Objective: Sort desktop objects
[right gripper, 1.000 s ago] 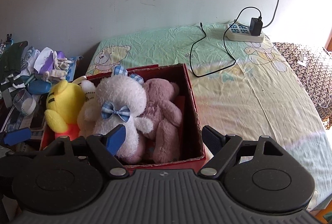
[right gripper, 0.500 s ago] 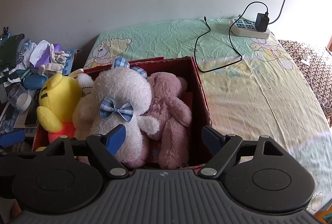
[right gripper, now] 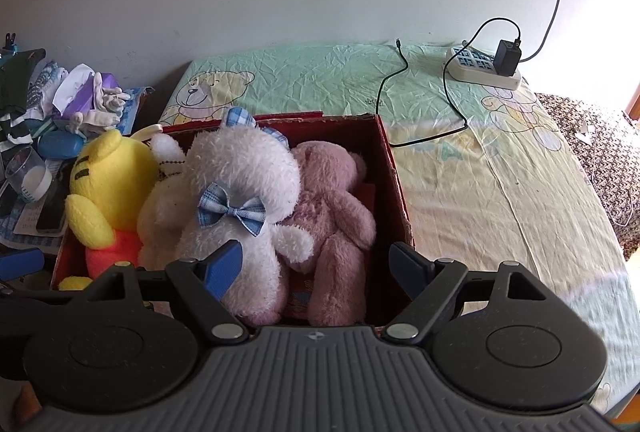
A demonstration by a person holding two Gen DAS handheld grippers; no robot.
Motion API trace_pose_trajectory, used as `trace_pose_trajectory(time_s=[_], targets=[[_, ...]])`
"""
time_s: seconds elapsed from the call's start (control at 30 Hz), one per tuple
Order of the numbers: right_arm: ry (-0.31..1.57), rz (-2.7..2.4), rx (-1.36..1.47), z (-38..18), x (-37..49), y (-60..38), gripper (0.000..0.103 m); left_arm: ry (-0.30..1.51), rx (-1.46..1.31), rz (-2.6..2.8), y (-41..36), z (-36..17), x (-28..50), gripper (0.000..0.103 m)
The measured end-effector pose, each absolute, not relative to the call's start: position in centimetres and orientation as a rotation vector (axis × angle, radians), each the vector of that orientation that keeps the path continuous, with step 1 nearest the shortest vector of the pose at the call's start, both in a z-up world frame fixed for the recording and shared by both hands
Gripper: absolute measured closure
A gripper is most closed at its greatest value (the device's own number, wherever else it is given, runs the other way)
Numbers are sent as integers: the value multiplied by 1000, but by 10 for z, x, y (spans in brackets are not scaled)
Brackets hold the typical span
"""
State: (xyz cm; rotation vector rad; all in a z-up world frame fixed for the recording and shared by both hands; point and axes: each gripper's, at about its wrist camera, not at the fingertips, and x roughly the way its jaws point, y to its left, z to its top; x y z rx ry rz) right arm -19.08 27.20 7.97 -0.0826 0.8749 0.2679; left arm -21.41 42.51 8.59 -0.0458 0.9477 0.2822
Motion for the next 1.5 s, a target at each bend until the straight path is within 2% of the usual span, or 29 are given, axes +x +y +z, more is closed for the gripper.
trace_pose_trajectory(time_s=[0.6,1.5], targets=[[916,262,-49,66,-196,264,20,969,-26,280,416,78,-222,0],[875,268,-43,62,-205,266,20,973,-42,293,418,71,-225,0]])
